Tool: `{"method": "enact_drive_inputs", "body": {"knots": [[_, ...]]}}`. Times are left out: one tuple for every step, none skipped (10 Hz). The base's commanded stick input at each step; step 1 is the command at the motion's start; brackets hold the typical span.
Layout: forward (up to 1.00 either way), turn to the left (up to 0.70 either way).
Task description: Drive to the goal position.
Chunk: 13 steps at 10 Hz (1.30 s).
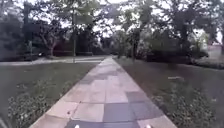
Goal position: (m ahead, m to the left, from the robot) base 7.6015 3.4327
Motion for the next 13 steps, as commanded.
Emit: {"method": "enact_drive_inputs", "body": {"knots": [[0.70,0.00],[0.70,0.00],[0.70,0.00],[0.70,0.24],[0.70,0.04],[0.70,0.00],[0.70,0.00],[0.70,0.00],[0.70,0.00],[0.70,0.00],[0.70,0.00],[0.70,0.00],[0.70,0.00]]}}
